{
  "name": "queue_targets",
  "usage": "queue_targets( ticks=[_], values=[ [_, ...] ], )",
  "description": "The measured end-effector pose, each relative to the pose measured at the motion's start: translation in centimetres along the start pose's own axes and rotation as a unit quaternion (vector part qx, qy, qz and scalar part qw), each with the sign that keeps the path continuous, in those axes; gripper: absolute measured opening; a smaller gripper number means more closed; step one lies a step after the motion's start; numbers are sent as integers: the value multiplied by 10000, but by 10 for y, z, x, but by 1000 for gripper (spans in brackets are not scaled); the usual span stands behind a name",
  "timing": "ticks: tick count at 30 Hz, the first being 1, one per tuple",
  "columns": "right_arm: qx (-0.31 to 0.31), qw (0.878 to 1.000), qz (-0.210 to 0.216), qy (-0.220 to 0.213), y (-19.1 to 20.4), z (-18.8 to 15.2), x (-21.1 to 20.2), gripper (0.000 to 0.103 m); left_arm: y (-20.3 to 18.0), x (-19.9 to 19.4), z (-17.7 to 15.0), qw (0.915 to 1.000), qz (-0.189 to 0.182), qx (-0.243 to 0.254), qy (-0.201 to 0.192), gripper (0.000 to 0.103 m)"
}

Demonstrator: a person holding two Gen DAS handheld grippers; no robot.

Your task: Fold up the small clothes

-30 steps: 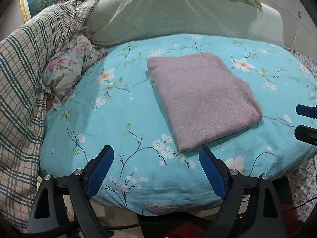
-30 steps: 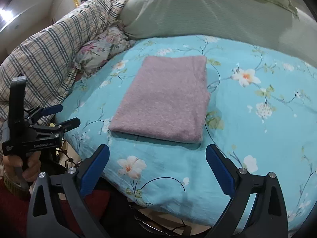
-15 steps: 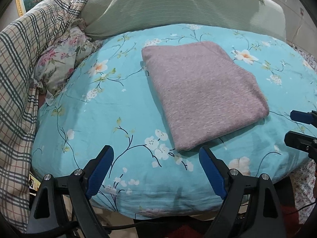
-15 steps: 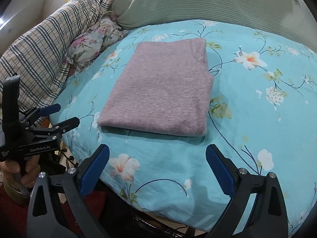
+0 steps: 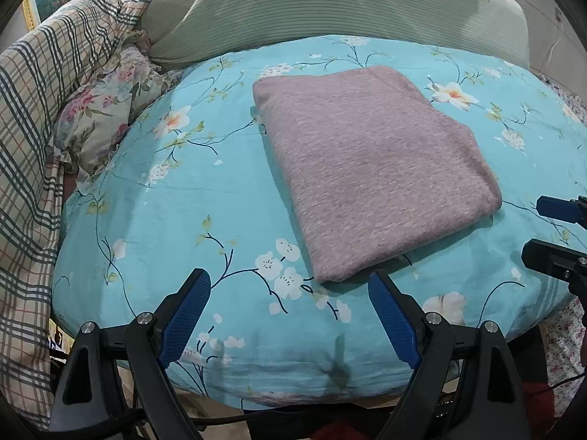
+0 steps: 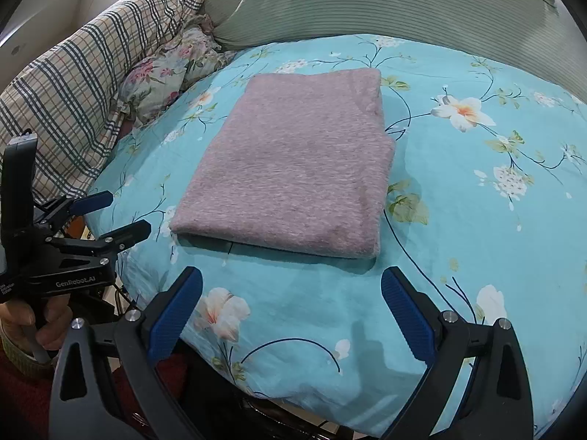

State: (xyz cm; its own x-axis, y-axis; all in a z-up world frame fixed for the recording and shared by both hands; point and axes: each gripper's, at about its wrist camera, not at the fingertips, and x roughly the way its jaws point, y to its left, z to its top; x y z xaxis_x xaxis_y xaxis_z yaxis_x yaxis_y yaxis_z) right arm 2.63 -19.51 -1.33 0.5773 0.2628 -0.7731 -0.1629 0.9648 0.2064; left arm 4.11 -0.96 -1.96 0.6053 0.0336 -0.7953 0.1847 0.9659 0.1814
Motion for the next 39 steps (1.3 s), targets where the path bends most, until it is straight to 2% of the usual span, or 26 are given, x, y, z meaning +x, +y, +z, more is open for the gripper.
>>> queue_targets(
  ticks=[21, 39],
  values=[
    [45, 10000, 44, -35, 4, 3, 0, 98, -2, -1, 1, 10000, -84, -52, -12, 88],
    [90, 9998, 63, -166, 4, 3, -6, 98, -2, -11, 3, 9995, -215, -121, -185, 88]
  ],
)
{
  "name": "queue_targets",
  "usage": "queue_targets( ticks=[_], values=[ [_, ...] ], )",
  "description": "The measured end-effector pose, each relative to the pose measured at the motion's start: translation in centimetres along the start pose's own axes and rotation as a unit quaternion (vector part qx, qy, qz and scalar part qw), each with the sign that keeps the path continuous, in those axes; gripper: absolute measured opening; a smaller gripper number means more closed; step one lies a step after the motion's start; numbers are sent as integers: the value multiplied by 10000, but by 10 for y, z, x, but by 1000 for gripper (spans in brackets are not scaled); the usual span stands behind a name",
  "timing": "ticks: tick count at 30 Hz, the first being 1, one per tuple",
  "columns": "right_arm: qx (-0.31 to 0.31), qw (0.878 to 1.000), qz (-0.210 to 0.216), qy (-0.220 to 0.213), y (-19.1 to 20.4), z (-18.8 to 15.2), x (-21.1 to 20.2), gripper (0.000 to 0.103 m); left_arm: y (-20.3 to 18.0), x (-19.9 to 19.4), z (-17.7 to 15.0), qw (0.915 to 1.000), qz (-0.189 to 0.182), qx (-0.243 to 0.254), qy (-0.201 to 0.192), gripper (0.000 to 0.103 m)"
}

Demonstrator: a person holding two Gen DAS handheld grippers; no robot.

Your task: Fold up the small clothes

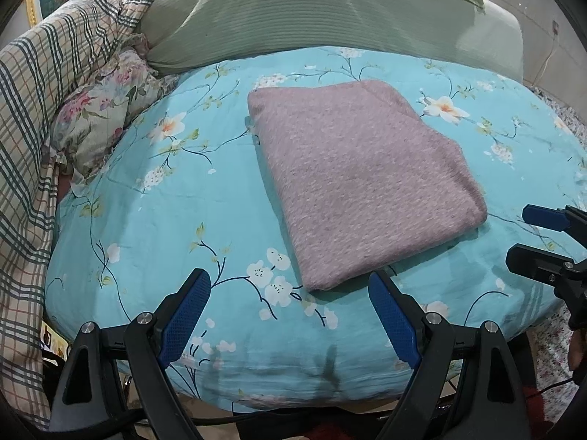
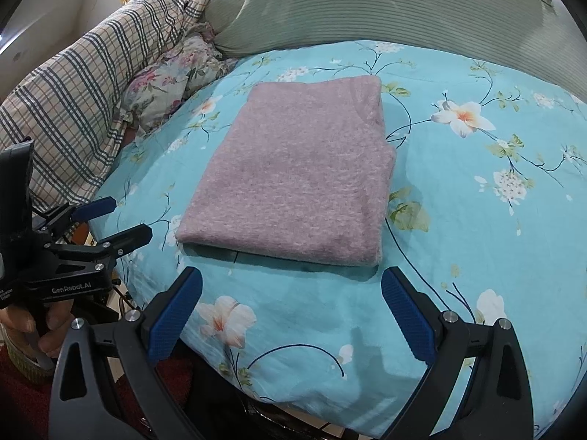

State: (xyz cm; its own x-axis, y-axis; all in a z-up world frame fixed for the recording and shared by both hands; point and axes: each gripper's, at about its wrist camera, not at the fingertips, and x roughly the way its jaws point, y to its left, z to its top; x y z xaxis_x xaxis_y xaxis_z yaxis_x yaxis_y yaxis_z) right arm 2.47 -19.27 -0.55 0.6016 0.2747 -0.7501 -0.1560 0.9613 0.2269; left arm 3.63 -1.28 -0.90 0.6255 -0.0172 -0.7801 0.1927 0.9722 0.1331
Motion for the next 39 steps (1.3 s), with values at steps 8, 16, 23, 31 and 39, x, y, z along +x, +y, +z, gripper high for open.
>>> queue_targets(
  ticks=[8, 16, 23, 31, 39],
  values=[
    [-17, 10000, 9, 45, -2, 0, 0, 98, -2, -2, 1, 10000, -22, 45, -31, 89],
    [-28, 10000, 11, 57, -3, 0, 0, 98, -1, -2, 1, 10000, -28, 56, -27, 89],
    [-18, 10000, 5, 57, -2, 0, 0, 98, -2, -1, 1, 10000, -41, 61, -16, 89],
    [-22, 10000, 10, 58, -2, 0, 0, 98, -2, 0, 2, 10000, -50, 63, -11, 89],
    [-19, 10000, 5, 49, -1, -1, 0, 98, -2, 0, 2, 9999, -97, 60, -12, 89]
  ],
)
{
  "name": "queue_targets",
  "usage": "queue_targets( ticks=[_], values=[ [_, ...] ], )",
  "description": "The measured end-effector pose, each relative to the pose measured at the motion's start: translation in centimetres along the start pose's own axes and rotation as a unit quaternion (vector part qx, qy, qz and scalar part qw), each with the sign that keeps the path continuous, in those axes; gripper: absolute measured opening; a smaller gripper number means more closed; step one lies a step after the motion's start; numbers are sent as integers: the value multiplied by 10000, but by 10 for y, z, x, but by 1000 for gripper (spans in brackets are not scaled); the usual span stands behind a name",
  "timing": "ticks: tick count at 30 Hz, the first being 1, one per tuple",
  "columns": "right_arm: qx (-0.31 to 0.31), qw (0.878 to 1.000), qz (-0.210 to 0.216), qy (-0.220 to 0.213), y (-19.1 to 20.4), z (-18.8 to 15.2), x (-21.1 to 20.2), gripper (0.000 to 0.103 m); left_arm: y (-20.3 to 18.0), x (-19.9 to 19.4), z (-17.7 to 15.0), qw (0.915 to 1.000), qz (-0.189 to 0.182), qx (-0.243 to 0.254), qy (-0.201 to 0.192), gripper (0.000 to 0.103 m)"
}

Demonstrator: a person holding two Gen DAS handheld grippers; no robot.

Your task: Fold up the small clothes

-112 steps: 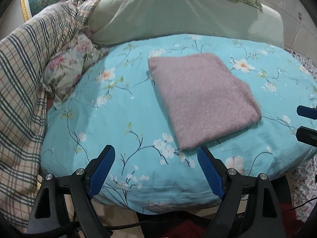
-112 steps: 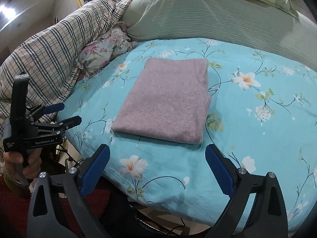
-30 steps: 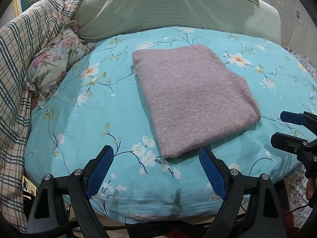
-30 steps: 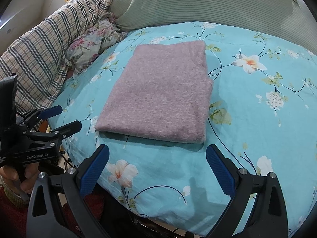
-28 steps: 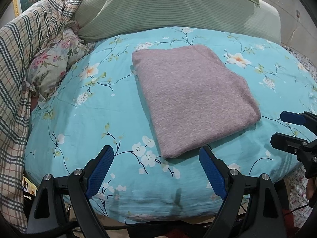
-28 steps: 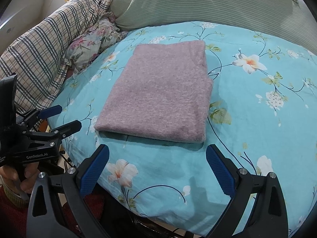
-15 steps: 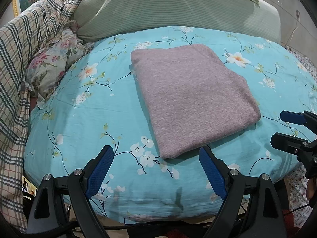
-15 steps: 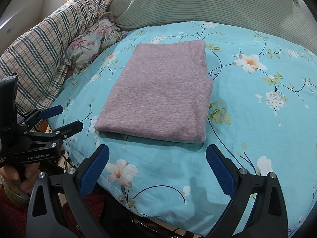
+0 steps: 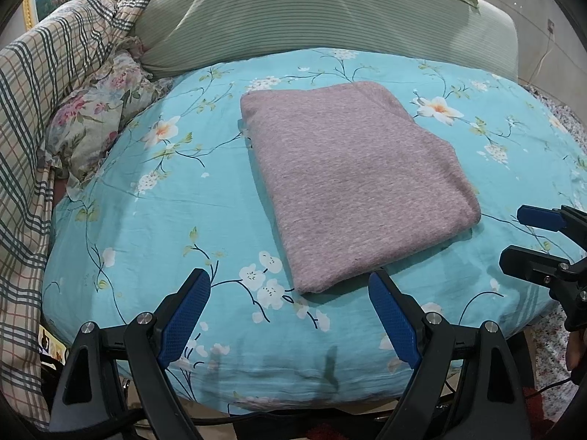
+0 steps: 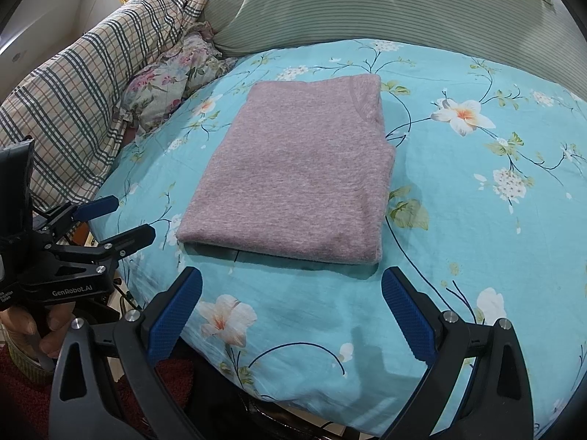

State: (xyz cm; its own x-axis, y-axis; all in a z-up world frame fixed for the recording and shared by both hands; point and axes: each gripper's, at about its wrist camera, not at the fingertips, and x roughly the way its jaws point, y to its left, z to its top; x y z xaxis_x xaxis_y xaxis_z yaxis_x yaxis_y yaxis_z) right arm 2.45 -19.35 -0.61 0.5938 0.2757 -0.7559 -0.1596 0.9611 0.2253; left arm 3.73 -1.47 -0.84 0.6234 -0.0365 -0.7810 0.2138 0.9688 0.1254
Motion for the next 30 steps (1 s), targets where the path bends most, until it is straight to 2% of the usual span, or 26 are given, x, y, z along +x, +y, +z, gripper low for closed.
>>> queue_targets(
  ticks=[30],
  values=[
    [-14, 10000, 11, 2, 0, 3, -1, 98, -2, -1, 2, 10000, -37, -13, -20, 89]
  ],
)
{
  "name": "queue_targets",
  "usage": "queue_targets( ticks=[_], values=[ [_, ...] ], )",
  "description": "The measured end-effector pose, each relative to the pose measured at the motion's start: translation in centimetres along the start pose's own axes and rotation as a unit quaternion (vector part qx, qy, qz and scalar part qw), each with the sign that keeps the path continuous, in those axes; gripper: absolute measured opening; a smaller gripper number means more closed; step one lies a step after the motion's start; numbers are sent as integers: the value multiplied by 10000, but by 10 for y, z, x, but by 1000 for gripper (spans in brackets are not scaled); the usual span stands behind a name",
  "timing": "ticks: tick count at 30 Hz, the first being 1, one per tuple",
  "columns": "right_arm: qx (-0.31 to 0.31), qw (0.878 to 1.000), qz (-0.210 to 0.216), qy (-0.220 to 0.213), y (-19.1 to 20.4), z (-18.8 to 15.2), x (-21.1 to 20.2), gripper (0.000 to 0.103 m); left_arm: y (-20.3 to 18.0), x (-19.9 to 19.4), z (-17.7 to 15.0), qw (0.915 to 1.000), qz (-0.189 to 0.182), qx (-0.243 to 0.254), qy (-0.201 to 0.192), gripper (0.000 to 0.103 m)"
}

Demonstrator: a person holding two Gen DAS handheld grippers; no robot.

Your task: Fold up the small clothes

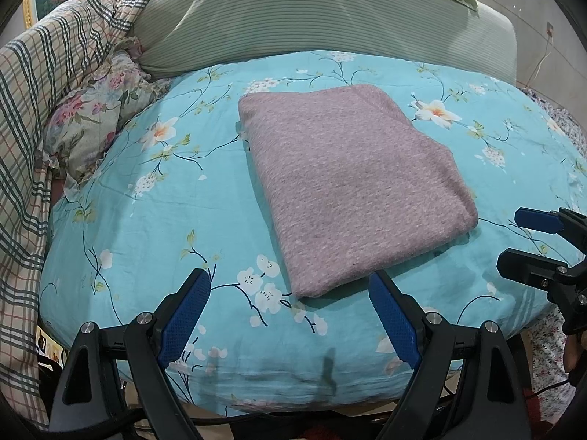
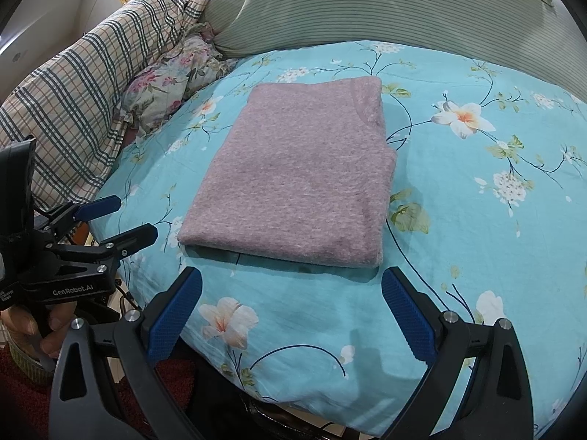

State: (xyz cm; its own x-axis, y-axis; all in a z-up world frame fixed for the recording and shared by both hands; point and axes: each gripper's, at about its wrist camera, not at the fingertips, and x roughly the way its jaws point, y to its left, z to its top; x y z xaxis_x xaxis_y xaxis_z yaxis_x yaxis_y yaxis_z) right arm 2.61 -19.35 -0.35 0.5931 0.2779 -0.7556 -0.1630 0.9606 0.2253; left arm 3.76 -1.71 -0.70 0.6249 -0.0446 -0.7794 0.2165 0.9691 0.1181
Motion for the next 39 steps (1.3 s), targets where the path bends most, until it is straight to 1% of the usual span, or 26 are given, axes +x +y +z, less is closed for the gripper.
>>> queue_targets(
  ticks=[16, 39],
  values=[
    [-14, 10000, 4, -22, 2, 3, -2, 98, -4, 0, 7, 10000, -25, 5, -32, 89],
    [-8, 10000, 3, -23, 4, 4, -2, 98, -1, -2, 7, 10000, -51, 16, -60, 89]
  ],
)
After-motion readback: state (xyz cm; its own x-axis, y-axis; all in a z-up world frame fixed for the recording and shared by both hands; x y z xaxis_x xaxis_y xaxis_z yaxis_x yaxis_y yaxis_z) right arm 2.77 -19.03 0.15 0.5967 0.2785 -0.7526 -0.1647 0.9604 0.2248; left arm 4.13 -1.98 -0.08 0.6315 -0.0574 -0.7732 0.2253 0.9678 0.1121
